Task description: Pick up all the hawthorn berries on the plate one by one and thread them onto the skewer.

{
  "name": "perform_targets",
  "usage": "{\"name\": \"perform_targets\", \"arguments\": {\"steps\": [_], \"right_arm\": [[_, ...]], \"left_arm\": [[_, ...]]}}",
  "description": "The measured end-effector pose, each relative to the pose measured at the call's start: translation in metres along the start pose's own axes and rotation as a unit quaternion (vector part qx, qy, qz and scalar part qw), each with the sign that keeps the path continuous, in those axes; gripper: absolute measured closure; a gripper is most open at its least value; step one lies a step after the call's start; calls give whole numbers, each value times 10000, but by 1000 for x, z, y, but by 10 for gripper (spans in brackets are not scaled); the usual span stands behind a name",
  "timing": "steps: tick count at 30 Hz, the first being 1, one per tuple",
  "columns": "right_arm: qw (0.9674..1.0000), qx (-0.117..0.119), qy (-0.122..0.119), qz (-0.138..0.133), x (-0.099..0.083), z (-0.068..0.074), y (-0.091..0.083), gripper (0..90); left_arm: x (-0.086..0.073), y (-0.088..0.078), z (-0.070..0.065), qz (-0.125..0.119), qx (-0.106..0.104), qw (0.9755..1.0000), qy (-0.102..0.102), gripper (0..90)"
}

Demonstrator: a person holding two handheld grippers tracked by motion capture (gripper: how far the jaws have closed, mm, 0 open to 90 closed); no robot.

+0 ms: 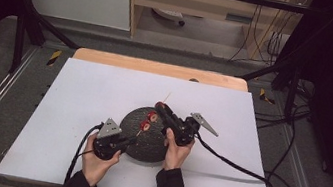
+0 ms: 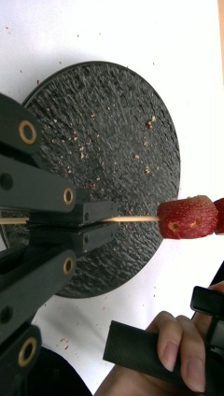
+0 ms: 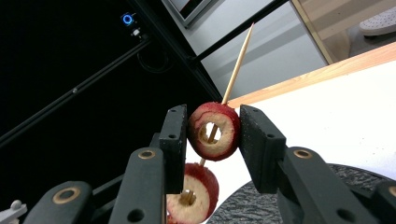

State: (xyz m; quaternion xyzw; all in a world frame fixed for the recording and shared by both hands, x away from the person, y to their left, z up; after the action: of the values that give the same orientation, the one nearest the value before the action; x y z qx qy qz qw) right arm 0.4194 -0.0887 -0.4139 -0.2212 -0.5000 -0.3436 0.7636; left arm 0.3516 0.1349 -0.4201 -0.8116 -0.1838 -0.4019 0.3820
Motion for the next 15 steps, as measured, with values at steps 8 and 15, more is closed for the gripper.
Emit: {"name": "perform_targets", "arguments": {"steps": [8,15], "right_arm": [[9999,39,-146,78,1,1,-3,628],[9984,90,-456,320,8,0,-9,489]], "left_arm": [[-1,0,1,22,-39,10000,44,887],[-7,-4,8,147,-23,9999,64,887]]}}
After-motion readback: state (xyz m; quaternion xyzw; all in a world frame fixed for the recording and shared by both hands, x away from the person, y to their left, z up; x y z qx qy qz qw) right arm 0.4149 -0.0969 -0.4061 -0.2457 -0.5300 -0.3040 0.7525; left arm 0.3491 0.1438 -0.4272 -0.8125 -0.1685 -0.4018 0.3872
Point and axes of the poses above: each handheld gripper's, and its own axes: y roughly forward along the jaws, x roughly out of its top, z roughly to its left, the point moved 1 cm from there along y, roughly forward along the jaws, and after that the axes turned 15 degrees about -y, right-handed, at the moved point
